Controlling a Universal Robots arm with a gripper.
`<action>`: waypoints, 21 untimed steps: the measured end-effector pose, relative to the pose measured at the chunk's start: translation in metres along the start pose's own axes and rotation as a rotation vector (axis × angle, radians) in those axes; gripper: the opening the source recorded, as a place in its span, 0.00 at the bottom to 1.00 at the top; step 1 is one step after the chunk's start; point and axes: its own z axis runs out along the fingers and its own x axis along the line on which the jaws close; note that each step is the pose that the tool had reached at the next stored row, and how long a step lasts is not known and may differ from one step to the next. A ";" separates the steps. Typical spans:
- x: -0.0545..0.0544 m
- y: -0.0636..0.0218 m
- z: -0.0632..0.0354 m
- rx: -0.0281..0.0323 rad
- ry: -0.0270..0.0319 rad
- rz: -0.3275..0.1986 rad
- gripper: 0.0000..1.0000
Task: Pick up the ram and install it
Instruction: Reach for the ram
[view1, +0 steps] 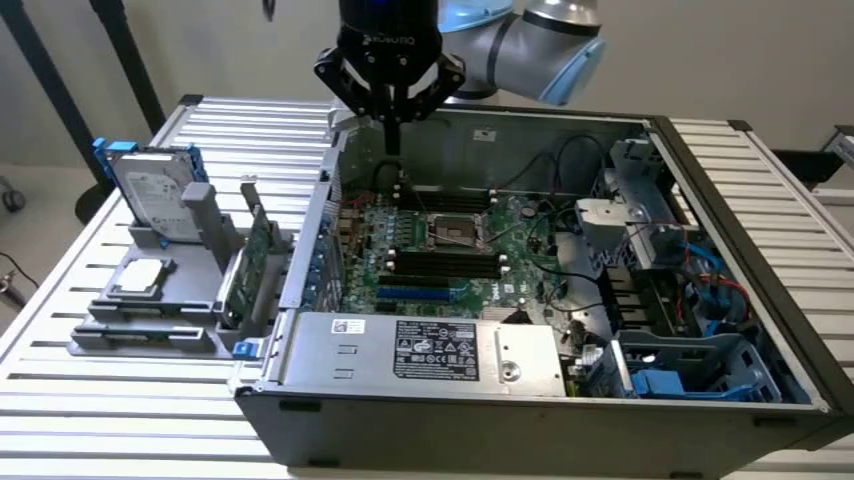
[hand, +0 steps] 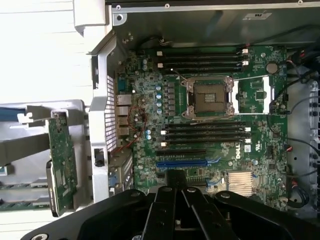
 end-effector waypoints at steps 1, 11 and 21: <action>0.002 -0.0020 0.0000 -0.0001 -0.0001 0.000 0.11; 0.046 -0.0133 0.0021 0.0008 0.0000 0.000 0.11; 0.091 -0.0236 0.0044 0.0019 -0.0001 0.000 0.11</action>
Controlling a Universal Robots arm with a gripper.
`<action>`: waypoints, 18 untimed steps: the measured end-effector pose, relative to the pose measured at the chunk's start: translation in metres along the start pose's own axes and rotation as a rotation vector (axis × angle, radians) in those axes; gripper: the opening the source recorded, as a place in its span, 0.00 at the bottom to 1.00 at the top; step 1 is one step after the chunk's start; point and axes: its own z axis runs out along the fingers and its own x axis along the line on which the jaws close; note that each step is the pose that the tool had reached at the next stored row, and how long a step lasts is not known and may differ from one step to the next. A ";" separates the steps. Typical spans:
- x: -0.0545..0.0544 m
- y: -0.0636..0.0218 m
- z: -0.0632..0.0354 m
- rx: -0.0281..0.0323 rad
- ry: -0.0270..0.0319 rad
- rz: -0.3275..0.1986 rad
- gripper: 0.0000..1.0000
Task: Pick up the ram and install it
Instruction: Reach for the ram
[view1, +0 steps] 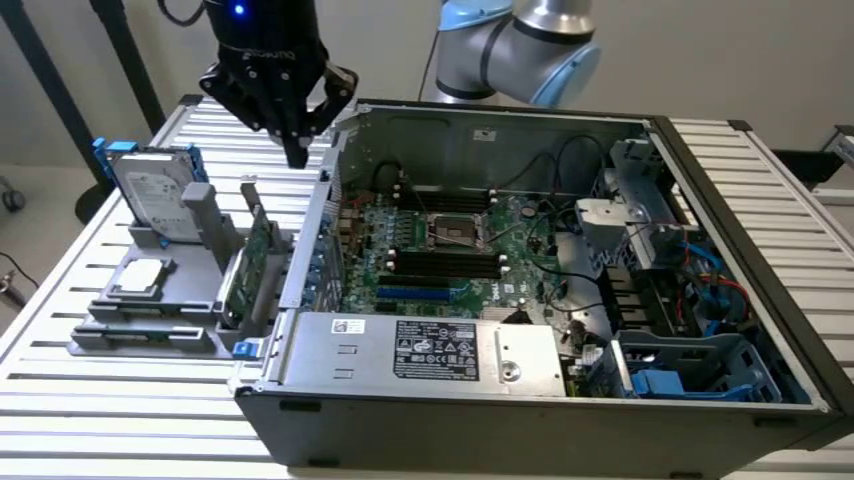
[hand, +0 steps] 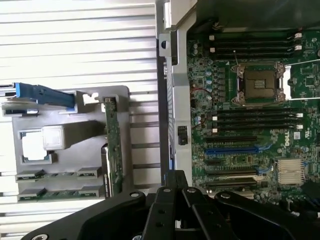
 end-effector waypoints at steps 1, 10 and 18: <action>0.004 -0.0010 0.0002 0.0001 0.0000 0.000 0.11; 0.043 -0.0113 0.0028 0.0006 0.0001 0.000 0.11; 0.074 -0.0214 0.0055 0.0006 0.0002 0.000 0.11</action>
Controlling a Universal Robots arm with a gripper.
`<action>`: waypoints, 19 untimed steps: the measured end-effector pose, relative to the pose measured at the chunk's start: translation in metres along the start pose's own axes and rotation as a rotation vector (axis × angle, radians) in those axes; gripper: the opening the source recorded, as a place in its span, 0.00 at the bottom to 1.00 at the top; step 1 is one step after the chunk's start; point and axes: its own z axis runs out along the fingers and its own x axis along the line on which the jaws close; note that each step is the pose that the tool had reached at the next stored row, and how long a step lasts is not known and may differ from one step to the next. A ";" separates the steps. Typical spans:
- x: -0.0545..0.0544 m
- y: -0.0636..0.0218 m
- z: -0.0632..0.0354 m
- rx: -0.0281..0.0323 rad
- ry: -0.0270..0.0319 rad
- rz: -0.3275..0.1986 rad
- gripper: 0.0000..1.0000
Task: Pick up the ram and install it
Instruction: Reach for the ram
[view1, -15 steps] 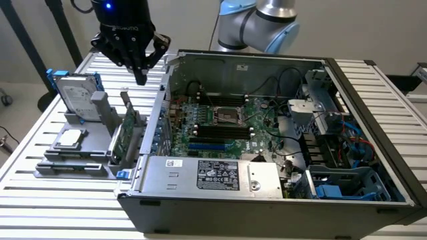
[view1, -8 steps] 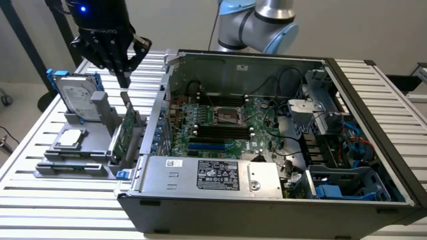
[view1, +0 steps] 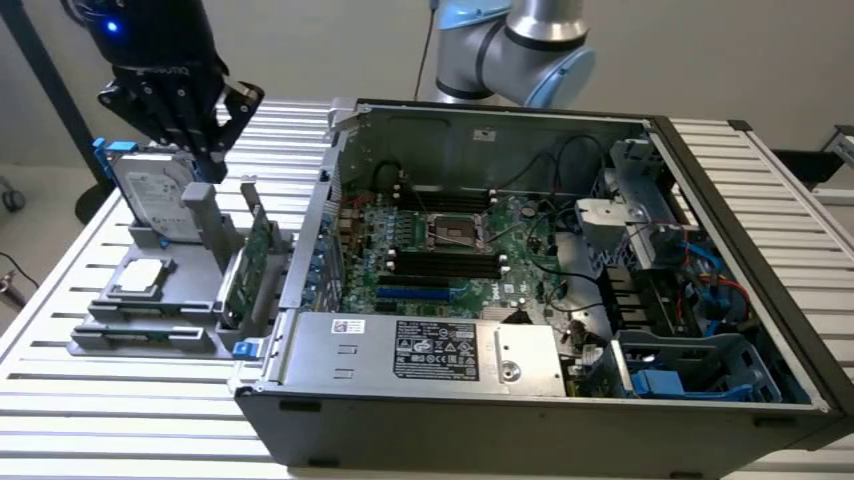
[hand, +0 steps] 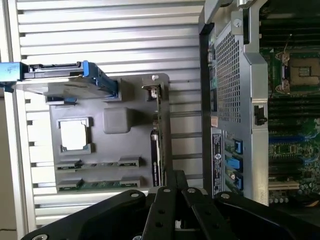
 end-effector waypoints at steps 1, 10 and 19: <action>0.004 -0.0012 0.0003 -0.0001 0.0000 0.000 0.11; 0.035 -0.0123 0.0030 0.0000 0.0003 0.000 0.11; 0.060 -0.0214 0.0053 0.0025 0.0019 0.000 0.11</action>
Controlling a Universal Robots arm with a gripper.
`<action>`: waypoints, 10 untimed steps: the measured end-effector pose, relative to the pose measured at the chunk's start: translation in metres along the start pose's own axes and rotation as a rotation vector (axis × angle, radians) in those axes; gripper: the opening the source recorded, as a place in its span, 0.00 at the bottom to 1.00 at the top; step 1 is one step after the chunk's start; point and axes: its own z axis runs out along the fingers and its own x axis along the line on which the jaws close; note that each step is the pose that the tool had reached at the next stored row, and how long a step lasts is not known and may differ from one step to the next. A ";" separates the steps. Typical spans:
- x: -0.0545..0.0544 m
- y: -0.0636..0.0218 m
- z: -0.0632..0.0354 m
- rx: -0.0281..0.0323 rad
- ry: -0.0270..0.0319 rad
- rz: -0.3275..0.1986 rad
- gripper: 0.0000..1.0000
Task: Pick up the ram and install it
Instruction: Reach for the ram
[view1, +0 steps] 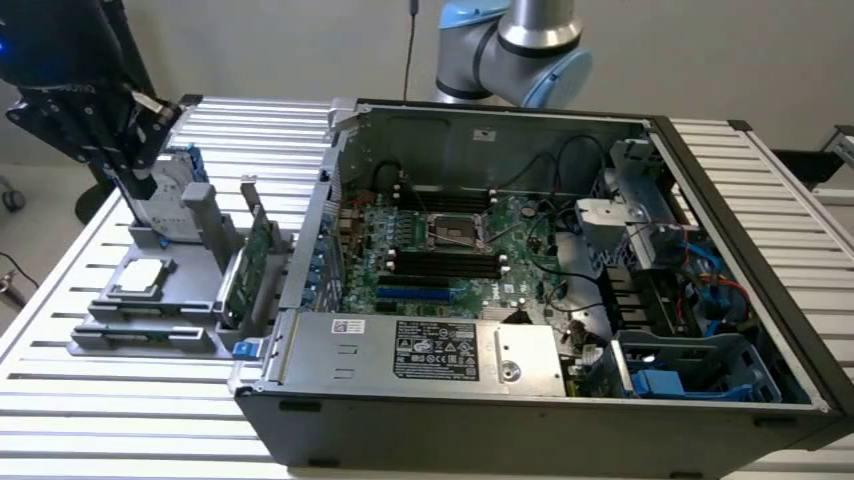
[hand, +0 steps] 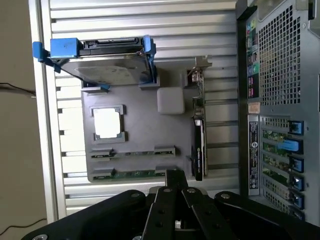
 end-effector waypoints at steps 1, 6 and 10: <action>0.002 -0.0007 0.0004 0.0006 0.0003 0.000 0.11; 0.012 -0.0042 0.0025 0.0036 0.0025 0.000 0.11; 0.020 -0.0070 0.0042 0.0060 0.0049 0.000 0.11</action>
